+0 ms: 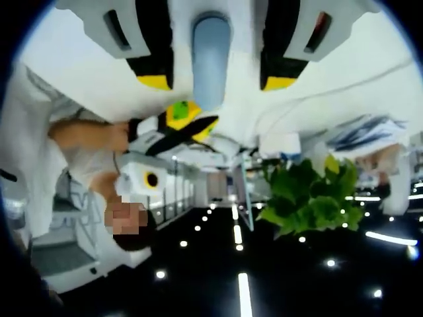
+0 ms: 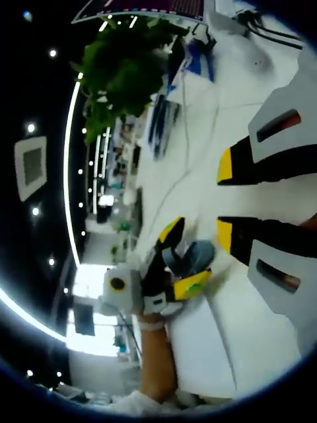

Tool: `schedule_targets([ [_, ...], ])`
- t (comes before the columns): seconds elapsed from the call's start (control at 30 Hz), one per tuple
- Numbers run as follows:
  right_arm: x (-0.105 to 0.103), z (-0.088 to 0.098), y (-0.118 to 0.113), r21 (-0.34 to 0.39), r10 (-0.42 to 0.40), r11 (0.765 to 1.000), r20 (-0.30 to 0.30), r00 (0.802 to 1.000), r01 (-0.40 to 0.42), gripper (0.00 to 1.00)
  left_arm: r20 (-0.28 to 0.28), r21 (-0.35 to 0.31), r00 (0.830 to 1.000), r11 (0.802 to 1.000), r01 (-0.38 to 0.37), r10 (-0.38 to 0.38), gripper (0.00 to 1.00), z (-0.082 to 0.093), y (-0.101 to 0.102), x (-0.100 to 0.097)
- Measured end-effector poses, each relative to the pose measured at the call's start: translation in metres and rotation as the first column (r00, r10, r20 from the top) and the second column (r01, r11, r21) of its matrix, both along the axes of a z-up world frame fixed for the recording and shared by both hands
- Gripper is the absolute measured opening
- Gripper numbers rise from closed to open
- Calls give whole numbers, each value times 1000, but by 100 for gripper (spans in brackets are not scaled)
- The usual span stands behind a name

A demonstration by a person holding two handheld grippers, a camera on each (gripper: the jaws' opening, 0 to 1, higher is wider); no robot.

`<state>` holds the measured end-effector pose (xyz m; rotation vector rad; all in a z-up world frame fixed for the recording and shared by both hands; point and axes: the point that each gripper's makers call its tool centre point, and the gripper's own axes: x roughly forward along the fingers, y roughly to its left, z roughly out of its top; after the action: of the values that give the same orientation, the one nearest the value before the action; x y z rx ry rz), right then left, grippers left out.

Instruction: Pick up the paper insert the paper into the punch align the paper edges press the punch to punch holes

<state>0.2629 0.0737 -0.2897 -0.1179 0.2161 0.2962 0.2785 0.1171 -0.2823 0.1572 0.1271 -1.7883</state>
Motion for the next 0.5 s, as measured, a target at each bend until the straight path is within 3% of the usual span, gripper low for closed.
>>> schedule_targets([
  [0.27,1,1,-4,2,-30,1000,5,1000,30,27,-46,-47,997,997,-67,65,65,25,6,18],
  [0.4,0,0,-2,-14,-31,999,3,1000,31,29,-90,-124,992,988,-94,83,67,58,21,21],
  [0.5,-2,3,-3,11,-32,999,18,999,32,31,-69,-186,990,973,-137,126,77,82,46,17],
])
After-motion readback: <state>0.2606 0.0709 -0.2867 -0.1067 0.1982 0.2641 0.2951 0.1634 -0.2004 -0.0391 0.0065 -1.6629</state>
